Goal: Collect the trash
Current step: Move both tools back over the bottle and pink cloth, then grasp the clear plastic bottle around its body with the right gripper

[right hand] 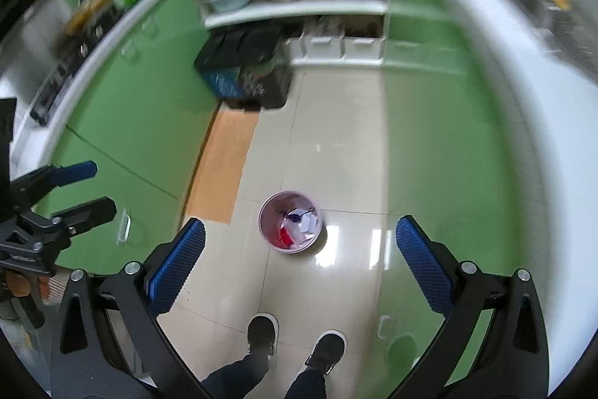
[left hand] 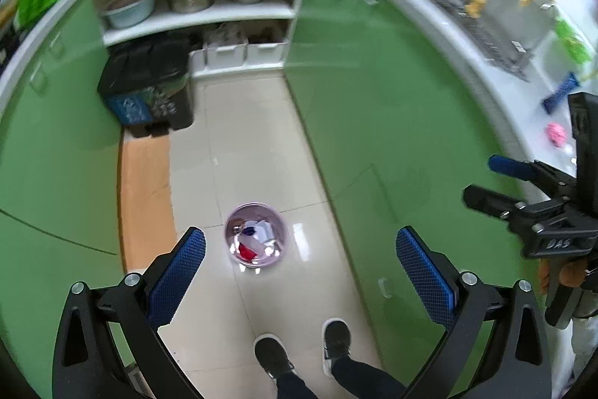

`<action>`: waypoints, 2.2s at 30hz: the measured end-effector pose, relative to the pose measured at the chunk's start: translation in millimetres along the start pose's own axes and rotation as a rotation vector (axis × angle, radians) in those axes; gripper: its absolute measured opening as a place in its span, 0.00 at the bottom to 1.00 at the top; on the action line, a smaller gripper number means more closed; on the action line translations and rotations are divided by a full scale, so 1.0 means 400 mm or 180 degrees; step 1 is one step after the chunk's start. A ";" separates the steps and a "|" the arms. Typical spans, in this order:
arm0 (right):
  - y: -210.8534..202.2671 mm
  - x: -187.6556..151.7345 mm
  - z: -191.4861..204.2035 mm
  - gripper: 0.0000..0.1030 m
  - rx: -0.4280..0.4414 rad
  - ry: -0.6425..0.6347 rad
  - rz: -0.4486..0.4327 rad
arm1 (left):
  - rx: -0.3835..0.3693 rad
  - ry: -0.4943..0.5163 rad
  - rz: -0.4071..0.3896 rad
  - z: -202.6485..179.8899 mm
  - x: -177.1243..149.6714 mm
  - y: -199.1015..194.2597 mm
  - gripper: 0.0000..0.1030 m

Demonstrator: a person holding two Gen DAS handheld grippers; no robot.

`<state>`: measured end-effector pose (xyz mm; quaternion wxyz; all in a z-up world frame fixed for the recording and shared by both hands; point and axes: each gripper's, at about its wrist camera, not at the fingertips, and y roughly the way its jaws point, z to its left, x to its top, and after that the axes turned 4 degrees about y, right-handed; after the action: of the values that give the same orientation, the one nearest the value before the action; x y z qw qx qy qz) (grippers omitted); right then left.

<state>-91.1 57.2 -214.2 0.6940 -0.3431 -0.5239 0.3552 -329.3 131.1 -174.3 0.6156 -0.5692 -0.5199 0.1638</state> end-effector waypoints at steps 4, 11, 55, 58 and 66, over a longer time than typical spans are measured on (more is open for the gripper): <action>-0.214 -0.027 -0.060 0.97 -0.0095 0.0194 -0.0234 | -0.0119 0.0295 -0.0061 -0.137 0.041 -0.120 0.95; -0.462 -0.134 -0.213 0.97 -0.0410 0.0684 -0.0561 | -0.0419 0.0875 -0.0173 -0.373 0.104 -0.189 0.95; -0.469 -0.191 -1.009 0.97 -0.1195 0.1068 -0.0153 | -0.1145 0.1995 0.0307 -1.131 0.342 0.168 0.95; -0.433 -0.172 -1.022 0.97 -0.1167 0.0802 -0.0039 | -0.1139 0.1950 0.0358 -1.131 0.345 0.191 0.95; -0.374 -0.145 -1.032 0.73 -0.0951 0.0303 0.0250 | -0.1130 0.1877 0.0427 -1.127 0.355 0.224 0.95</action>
<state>318.3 -112.0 -204.4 0.6449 -0.4791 -0.5235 0.2836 135.9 31.4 -102.9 0.6186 -0.7231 -0.3015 -0.0606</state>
